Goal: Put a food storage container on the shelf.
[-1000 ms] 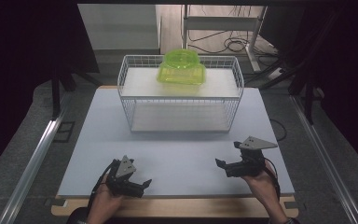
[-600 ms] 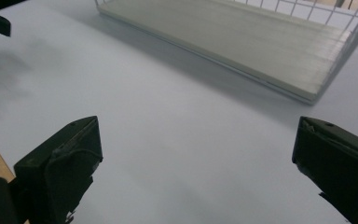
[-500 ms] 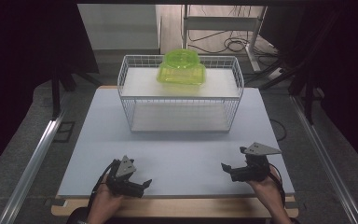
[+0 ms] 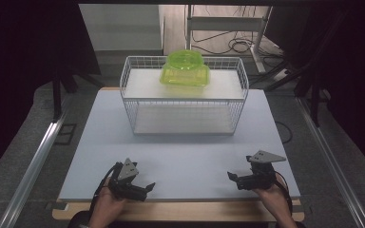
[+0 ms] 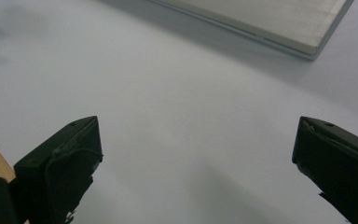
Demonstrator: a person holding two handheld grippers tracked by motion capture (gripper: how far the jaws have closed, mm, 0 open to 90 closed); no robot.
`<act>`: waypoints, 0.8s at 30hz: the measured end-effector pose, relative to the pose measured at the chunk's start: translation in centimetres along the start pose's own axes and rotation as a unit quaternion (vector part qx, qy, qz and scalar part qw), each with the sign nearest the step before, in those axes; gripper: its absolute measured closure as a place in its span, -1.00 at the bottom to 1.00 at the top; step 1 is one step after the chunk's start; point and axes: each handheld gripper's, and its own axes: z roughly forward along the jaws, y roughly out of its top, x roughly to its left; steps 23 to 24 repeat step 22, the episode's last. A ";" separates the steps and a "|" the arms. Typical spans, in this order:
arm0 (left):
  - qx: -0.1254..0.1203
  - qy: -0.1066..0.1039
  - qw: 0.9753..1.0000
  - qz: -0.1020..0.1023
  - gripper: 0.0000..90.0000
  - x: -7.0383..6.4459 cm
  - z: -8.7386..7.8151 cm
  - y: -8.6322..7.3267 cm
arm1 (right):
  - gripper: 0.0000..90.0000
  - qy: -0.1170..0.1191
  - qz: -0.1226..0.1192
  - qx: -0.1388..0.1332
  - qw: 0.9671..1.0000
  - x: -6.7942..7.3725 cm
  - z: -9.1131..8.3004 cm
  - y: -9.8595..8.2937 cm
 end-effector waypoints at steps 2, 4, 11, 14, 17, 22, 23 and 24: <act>0.001 0.001 1.000 0.002 -0.94 0.0 0.0 0.0 | -0.97 0.000 -0.001 0.005 1.000 0.0 0.2 -0.2; 0.001 0.001 1.000 0.003 -0.94 0.0 0.0 0.0 | -0.97 0.001 0.000 0.009 1.000 0.0 0.5 -0.4; 0.008 0.002 1.000 0.008 -0.95 -0.1 0.2 -0.1 | -0.98 0.006 -0.003 0.035 0.999 0.3 1.4 -0.9; 0.009 0.001 1.000 0.008 -0.94 -0.1 0.2 -0.1 | -0.99 0.008 -0.006 0.045 0.999 0.4 1.7 -1.0; 0.009 0.001 1.000 0.008 -0.95 -0.1 0.3 -0.1 | -0.99 0.009 -0.008 0.053 0.999 0.5 1.9 -1.1; 0.008 0.002 1.000 0.008 -0.95 -0.1 0.3 0.0 | -0.99 0.011 -0.008 0.057 0.998 0.5 2.1 -1.1; 0.008 0.002 1.000 0.008 -0.95 -0.1 0.3 0.0 | -0.99 0.011 -0.008 0.057 0.998 0.5 2.1 -1.1; 0.008 0.002 1.000 0.008 -0.95 -0.1 0.3 0.0 | -0.99 0.011 -0.008 0.057 0.998 0.5 2.1 -1.1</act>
